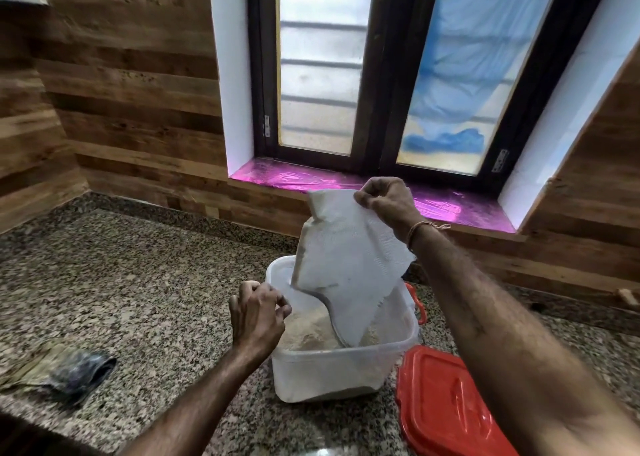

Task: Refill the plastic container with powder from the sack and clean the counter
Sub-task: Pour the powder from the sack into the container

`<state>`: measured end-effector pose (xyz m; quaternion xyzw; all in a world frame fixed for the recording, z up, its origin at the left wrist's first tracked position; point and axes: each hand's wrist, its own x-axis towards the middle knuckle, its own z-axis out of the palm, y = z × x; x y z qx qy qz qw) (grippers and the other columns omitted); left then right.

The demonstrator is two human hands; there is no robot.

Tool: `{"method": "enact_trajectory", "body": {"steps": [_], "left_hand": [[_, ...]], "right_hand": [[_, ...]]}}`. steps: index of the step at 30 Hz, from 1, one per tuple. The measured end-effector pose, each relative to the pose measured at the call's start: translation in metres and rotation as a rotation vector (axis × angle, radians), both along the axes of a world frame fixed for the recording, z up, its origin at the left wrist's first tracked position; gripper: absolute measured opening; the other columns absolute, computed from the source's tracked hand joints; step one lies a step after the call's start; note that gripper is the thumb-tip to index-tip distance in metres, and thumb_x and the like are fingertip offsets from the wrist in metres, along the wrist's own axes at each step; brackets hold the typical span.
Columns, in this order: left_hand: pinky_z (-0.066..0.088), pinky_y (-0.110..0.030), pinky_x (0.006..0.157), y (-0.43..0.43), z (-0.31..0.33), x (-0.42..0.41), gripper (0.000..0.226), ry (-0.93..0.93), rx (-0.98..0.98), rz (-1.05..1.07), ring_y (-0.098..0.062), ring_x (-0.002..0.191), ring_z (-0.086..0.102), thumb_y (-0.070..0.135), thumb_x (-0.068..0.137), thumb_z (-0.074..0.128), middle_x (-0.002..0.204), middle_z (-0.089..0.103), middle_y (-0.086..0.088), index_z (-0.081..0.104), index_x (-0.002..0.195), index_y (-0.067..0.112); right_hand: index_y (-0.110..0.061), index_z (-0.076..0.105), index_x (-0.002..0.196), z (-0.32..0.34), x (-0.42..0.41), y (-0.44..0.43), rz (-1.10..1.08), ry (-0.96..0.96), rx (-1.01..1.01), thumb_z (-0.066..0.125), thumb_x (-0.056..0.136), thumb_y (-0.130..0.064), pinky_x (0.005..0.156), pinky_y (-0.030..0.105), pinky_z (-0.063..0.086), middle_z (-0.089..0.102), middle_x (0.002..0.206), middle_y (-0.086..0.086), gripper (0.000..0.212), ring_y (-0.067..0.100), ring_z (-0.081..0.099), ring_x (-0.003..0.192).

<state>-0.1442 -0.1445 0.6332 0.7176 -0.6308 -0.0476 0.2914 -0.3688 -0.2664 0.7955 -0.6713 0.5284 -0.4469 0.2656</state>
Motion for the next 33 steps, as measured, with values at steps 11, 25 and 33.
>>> {"method": "enact_trajectory", "body": {"steps": [11, 25, 33], "left_hand": [[0.013, -0.031, 0.080, -0.015, 0.007, -0.005, 0.032, 0.149, 0.041, 0.013, -0.018, 0.120, 0.049, 0.055, 0.083, 0.074, 0.118, 0.066, 0.005, 0.071, 0.110, 0.038], [0.023, -0.052, 0.112, -0.016, 0.003, -0.005, 0.006, 0.079, 0.039, 0.007, -0.023, 0.105, 0.059, 0.025, 0.092, 0.062, 0.083, 0.057, 0.008, 0.061, 0.086, 0.027], [0.053, -0.041, 0.081, -0.021, 0.036, -0.014, 0.017, 0.455, -0.033, -0.032, -0.023, 0.083, 0.069, 0.040, 0.093, 0.066, 0.082, 0.075, 0.008, 0.070, 0.089, 0.025]], "right_hand": [[-0.020, 0.070, 0.066, -0.006, 0.013, -0.006, 0.231, 0.076, 0.112, 0.077, 0.087, -0.016, 0.058, 0.019, 0.046, 0.064, 0.062, -0.013, 0.022, 0.000, 0.055, 0.057], [-0.021, 0.061, 0.066, -0.024, 0.008, -0.009, 0.012, -0.083, -0.039, 0.074, 0.088, -0.012, 0.063, 0.025, 0.044, 0.056, 0.066, -0.008, 0.027, 0.007, 0.047, 0.064], [-0.022, 0.069, 0.083, -0.021, 0.006, -0.010, 0.276, -0.005, 0.055, 0.072, 0.092, -0.018, 0.083, 0.038, 0.054, 0.069, 0.091, 0.000, 0.010, 0.015, 0.063, 0.086]]}}
